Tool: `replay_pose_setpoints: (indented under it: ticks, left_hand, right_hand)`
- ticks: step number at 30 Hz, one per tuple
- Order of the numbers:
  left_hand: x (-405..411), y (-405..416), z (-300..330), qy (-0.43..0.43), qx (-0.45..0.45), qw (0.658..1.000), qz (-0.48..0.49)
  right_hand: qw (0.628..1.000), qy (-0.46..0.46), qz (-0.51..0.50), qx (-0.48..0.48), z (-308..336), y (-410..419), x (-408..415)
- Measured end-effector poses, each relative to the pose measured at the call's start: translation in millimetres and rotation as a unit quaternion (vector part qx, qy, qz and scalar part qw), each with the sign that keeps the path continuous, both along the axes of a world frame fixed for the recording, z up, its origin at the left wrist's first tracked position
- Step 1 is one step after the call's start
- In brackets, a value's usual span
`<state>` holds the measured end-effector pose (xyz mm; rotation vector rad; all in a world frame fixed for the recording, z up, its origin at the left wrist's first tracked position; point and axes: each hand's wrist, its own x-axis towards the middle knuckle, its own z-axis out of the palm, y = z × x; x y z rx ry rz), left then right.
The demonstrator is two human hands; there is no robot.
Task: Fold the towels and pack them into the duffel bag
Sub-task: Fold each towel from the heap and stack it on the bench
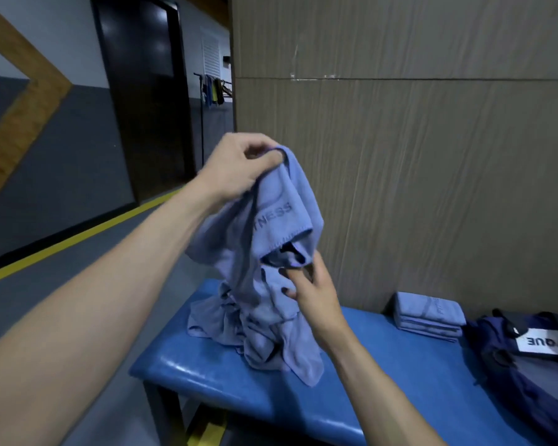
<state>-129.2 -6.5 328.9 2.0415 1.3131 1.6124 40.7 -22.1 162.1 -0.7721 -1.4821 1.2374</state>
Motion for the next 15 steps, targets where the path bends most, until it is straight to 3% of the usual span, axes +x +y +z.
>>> replay_pose_setpoints:
  ticks: [3,7,11,15]
  left_hand:
    - [19,-15,-2,0.033,-0.079,0.996,-0.04]
    - [45,-32,5,-0.02,-0.14,0.987,-0.071]
    - [69,-43,13,-0.009,-0.156,0.984,-0.083]
    - [95,-49,17,0.028,-0.152,0.985,-0.081]
  right_hand:
    - [0.997,0.063,-0.003,-0.047,28,-15,17]
    - [0.99,0.07,-0.056,-0.108,38,-23,56]
    - [0.978,0.004,-0.173,-0.119,41,-23,97]
    - [0.975,0.035,-0.204,-0.078,60,-31,121]
